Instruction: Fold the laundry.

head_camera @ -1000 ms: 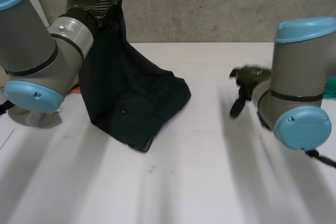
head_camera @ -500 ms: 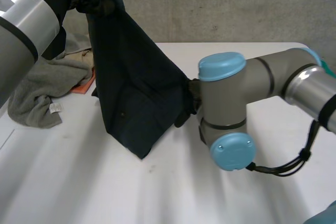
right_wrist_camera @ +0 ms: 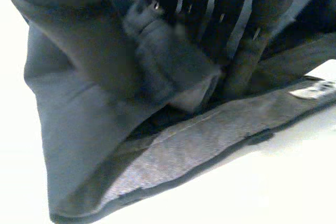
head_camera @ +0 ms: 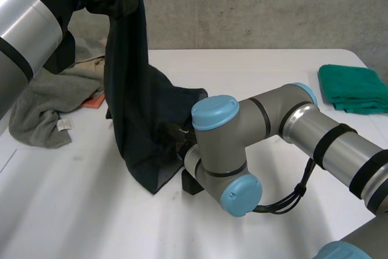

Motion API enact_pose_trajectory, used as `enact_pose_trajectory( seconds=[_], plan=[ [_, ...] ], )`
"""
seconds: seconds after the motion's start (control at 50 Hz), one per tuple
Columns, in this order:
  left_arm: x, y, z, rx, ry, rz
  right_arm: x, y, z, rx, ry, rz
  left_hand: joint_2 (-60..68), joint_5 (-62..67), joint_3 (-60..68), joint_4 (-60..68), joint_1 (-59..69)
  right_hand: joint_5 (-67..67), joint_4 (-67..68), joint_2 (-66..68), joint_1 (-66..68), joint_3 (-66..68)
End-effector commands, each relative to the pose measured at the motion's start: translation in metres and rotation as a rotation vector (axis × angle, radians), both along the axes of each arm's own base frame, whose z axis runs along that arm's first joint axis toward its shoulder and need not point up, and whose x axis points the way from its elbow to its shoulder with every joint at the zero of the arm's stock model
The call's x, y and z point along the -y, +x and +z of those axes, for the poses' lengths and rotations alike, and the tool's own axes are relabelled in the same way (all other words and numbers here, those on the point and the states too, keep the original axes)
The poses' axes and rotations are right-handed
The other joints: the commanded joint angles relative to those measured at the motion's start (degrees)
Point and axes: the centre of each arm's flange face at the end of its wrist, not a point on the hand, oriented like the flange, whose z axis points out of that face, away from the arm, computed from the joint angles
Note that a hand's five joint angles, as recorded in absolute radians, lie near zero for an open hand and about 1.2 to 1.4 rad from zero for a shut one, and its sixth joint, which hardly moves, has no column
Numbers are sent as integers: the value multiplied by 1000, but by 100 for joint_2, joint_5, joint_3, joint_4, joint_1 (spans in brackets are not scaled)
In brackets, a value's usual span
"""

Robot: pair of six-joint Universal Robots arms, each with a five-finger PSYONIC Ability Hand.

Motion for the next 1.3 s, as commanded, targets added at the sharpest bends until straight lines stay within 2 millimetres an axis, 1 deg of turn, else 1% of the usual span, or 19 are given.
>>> enact_pose_trajectory(
  seconds=[0.02,0.12,0.18,0.26,0.28,0.38,0.48,0.64,0.68,0.72,0.78,0.84,0.9,0.96,1.04,1.1,1.18,1.24,1.3],
  plan=[
    [15,9,-2,2,-2,50,36,-30,39,-45,-82,-129,1132,1318,1183,1131,1414,1643,1519,1427,1983,1522],
    [44,30,-7,10,14,158,79,-91,107,-213,-291,-218,1132,1318,1183,1131,1414,1643,1519,1427,1983,1522],
    [59,40,-13,22,32,200,90,-119,133,-297,-364,-221,1132,1318,1183,1131,1414,1643,1519,1427,1983,1522],
    [77,52,-37,80,131,249,85,-155,175,-392,-460,-164,1132,1318,1183,1131,1414,1643,1519,1427,1983,1522],
    [81,54,-53,121,204,253,77,-164,187,-422,-495,-126,1132,1318,1183,1131,1414,1643,1519,1427,1983,1522],
    [84,49,-105,239,444,190,59,-182,214,-503,-606,-63,1132,1318,1183,1131,1414,1643,1519,1427,1983,1522],
    [91,43,-147,338,594,139,60,-188,209,-587,-625,-46,1132,1318,1183,1131,1414,1643,1519,1427,1983,1522],
    [116,17,-174,406,577,87,70,-169,135,-773,-498,198,1132,1318,1183,1131,1414,1643,1519,1427,1983,1522],
    [132,6,-173,400,519,95,86,-162,119,-820,-536,207,1132,1318,1183,1131,1414,1643,1519,1427,1983,1522],
    [146,2,-165,384,459,126,102,-154,116,-838,-605,169,1132,1318,1183,1131,1414,1643,1519,1427,1983,1522],
    [168,-2,-127,310,293,188,140,-141,132,-825,-804,-16,1132,1318,1183,1131,1414,1643,1519,1427,1983,1522],
    [178,-6,-68,181,68,200,175,-133,177,-701,-1062,-282,1132,1318,1183,1131,1414,1643,1519,1427,1983,1522],
    [178,-7,-9,29,-175,189,192,-133,224,-516,-1280,-488,1132,1318,1183,1131,1414,1643,1519,1427,1983,1522],
    [174,2,39,-135,-377,192,195,-135,254,-362,-1409,-604,1132,1318,1183,1131,1414,1643,1519,1427,1983,1522],
    [173,11,56,-263,-459,187,193,-136,278,-172,-1582,-708,1132,1318,1183,1131,1414,1643,1519,1427,1983,1522],
    [174,12,47,-260,-425,180,191,-133,269,-176,-1582,-679,1132,1318,1183,1131,1414,1643,1519,1427,1983,1522],
    [181,8,2,-175,-292,174,191,-127,239,-210,-1511,-572,1132,1318,1183,1131,1414,1643,1519,1427,1983,1522],
    [184,5,-26,-128,-216,169,191,-124,205,-269,-1418,-487,1132,1318,1183,1131,1414,1643,1519,1427,1983,1522],
    [186,1,-71,-58,-110,173,187,-122,161,-351,-1291,-394,1132,1318,1183,1131,1414,1643,1519,1427,1983,1522]
  ],
)
